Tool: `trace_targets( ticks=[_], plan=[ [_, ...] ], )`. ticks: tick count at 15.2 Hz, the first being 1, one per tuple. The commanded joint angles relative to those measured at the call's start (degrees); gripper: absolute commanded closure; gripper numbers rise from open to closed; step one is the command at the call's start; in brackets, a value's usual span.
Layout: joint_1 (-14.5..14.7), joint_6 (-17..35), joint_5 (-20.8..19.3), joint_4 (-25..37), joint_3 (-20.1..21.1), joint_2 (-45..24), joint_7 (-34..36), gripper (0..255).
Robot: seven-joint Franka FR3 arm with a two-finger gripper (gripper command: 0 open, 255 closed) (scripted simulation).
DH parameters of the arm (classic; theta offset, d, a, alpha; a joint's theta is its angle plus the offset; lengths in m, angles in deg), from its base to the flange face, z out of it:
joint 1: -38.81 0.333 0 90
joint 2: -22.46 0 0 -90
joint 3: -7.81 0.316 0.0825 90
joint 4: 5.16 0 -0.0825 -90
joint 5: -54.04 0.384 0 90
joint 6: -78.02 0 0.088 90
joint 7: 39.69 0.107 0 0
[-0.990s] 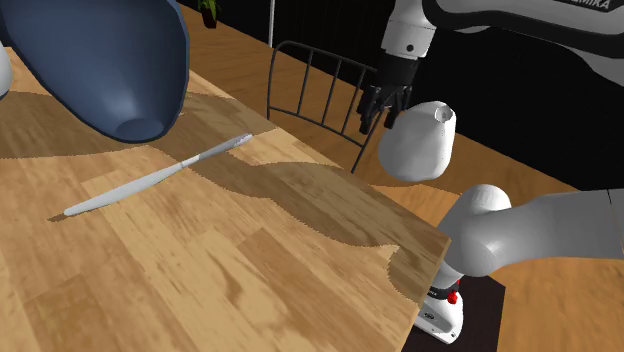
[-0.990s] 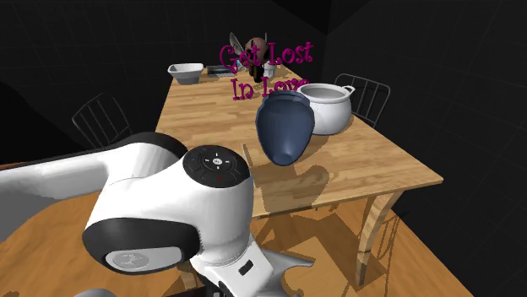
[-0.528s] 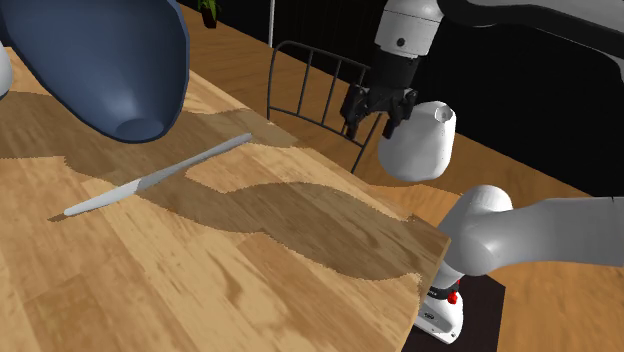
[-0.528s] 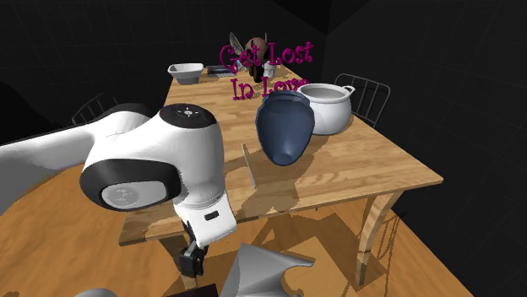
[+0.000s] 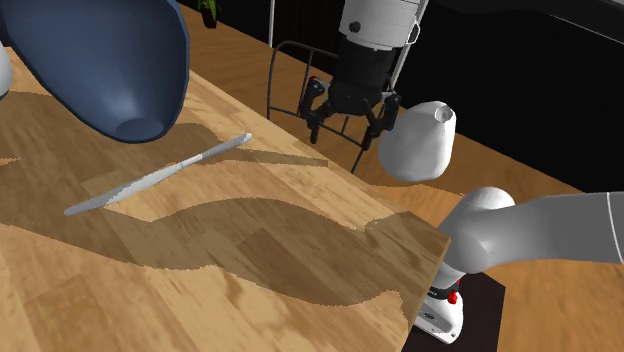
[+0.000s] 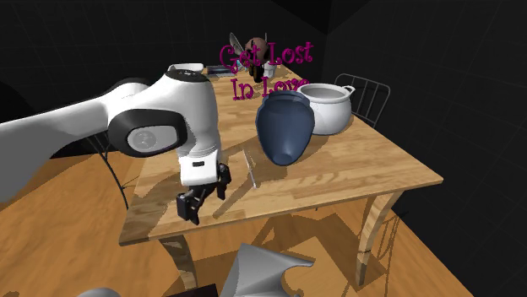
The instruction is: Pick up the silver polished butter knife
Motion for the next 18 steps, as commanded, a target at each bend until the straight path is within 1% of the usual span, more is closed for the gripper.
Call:
trace_targets(
  ticks=[1,4,7,9,11,12,13,14,15,16,17,18],
  plan=[
    [-1.9,0.6,1.1,3.0,4.0,-2.4,7.2,0],
    [-5.2,1.1,1.7,8.7,10.1,-6.7,17.7,0],
    [-9.4,1.5,1.0,15.4,17.0,-12.2,28.6,0],
    [-12.8,1.7,-0.6,20.3,22.3,-16.6,36.2,0],
    [-16.8,1.8,-3.4,25.8,28.9,-22.0,44.5,0],
    [-19.1,1.7,-5.5,28.7,32.9,-25.3,49.0,0],
    [-21.6,1.6,-8.4,31.8,37.7,-29.2,53.9,0],
    [-24.5,1.4,-12.8,35.1,43.9,-34.5,59.8,0],
    [-26.3,0.7,-21.4,38.7,52.4,-43.5,68.5,0],
    [-19.9,-1.8,-32.9,42.9,55.3,-55.2,78.6,0],
    [-13.6,-5.3,-41.6,47.7,56.6,-63.8,85.8,0],
    [-10.2,-4.1,-37.0,47.7,49.0,-59.6,83.0,0]
  ],
)
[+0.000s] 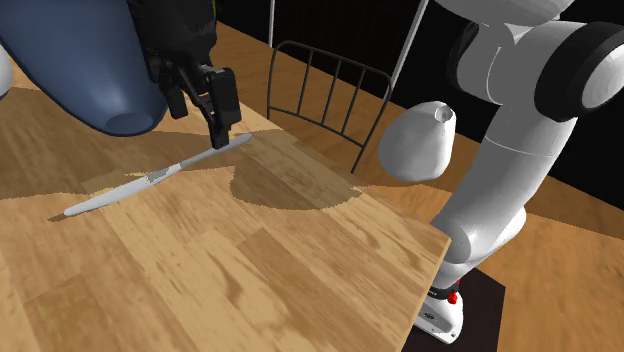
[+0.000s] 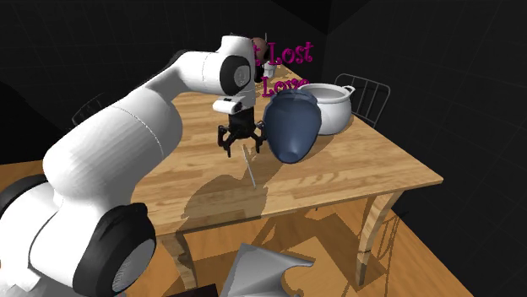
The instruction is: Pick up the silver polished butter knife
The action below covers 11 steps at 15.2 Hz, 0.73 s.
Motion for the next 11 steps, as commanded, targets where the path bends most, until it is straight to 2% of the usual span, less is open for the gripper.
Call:
trace_targets(
  ticks=[1,7,9,10,11],
  plan=[
    [3.3,0.6,-2.7,1.2,-2.2,-2.9,2.6,0],
    [-2.2,7.0,0.1,-6.7,-0.2,0.1,1.3,0],
    [-2.2,7.0,0.1,-6.7,-0.2,0.1,1.3,0],
    [-1.5,6.9,-0.5,-6.4,-0.6,-0.6,1.5,255],
    [-1.3,6.8,-0.5,-6.3,-0.6,-0.6,1.7,255]
  ],
)
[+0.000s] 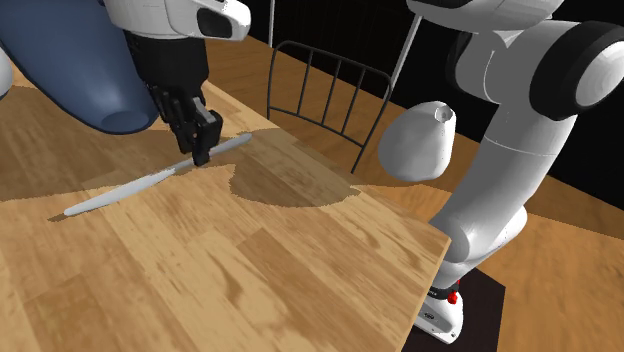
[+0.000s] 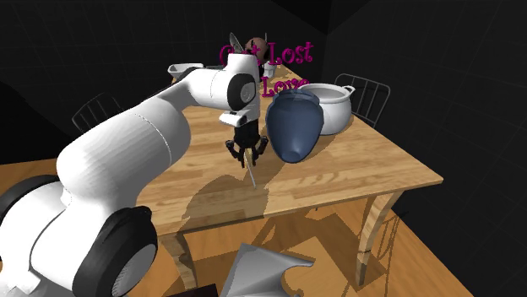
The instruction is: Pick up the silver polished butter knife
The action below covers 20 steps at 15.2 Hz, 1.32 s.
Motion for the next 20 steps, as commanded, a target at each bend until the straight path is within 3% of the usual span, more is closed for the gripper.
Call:
trace_targets(
  ticks=[1,8,20],
  plan=[
    [0.0,0.1,-0.1,-0.2,-0.2,-0.2,0.0,255],
    [-0.8,0.2,0.5,-0.5,0.2,0.4,-0.3,255],
    [10.7,-12.0,-5.5,15.2,-3.8,-5.6,2.1,255]
  ],
)
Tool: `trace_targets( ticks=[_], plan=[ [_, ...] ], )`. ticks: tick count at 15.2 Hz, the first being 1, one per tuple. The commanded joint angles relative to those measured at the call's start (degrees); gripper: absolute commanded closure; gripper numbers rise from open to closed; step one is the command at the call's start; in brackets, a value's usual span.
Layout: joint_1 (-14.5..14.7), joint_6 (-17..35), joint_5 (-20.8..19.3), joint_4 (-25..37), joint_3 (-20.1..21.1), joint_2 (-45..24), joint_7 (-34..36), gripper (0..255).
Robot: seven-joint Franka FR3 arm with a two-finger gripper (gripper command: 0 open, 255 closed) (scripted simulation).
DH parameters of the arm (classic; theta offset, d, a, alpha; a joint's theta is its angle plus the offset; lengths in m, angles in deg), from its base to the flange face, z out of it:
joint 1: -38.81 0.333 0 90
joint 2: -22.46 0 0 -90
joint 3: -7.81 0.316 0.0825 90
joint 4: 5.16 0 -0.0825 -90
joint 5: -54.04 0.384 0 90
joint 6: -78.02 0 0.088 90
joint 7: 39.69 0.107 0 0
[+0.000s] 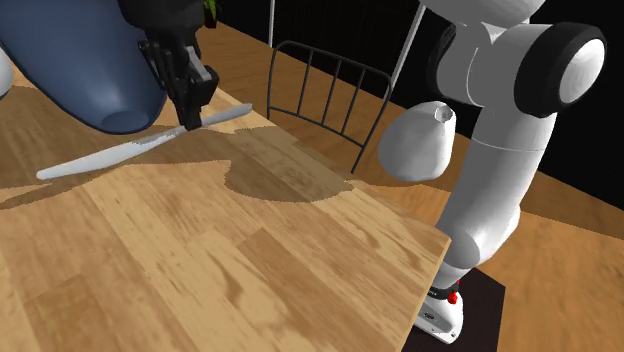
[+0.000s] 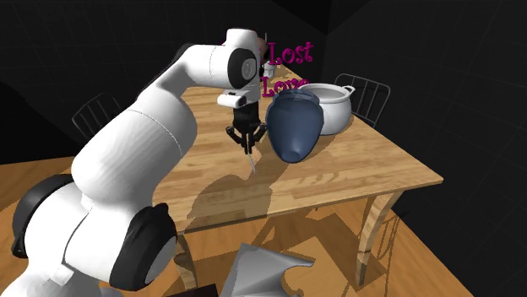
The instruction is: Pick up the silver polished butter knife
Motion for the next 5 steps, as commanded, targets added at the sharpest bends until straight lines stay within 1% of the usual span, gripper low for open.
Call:
trace_targets(
  ticks=[1,3,5],
  plan=[
    [2.5,-2.5,-1.3,3.3,-0.8,-1.2,0.3,255],
    [5.3,-4.9,-2.7,6.8,-1.7,-2.5,0.6,255],
    [5.5,-5.1,-2.8,7.1,-1.8,-2.6,0.6,255]
  ],
)
